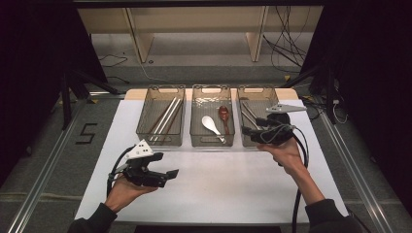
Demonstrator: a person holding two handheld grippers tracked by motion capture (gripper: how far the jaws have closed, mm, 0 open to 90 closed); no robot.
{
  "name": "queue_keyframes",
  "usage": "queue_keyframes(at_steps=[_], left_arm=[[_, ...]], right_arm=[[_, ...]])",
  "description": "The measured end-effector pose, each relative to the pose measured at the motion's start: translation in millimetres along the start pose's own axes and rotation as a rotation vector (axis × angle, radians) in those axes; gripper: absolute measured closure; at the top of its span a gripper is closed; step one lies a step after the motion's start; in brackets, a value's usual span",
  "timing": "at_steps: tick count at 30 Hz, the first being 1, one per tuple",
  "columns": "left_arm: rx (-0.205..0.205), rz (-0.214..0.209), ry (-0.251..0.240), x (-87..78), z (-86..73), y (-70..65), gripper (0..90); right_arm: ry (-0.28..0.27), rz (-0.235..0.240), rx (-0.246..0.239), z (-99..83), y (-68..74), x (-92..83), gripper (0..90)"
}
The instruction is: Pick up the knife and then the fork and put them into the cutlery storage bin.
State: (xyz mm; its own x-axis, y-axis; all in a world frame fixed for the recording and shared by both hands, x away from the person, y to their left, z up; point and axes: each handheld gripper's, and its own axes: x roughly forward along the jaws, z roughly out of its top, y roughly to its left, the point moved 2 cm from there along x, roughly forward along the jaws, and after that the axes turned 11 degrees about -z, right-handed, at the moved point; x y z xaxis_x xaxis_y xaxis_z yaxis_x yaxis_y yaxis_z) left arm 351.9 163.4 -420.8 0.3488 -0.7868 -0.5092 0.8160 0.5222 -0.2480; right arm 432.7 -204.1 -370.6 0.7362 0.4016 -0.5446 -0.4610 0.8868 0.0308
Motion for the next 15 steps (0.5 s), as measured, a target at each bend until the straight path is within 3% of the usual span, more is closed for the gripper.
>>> queue_keyframes(at_steps=[15], left_arm=[[0.003, -0.01, -0.006, 0.1, -0.6, -0.5, 15.5]], right_arm=[[-0.055, 0.056, -0.022, -14.5, 22.1, -9.5, 29.0]])
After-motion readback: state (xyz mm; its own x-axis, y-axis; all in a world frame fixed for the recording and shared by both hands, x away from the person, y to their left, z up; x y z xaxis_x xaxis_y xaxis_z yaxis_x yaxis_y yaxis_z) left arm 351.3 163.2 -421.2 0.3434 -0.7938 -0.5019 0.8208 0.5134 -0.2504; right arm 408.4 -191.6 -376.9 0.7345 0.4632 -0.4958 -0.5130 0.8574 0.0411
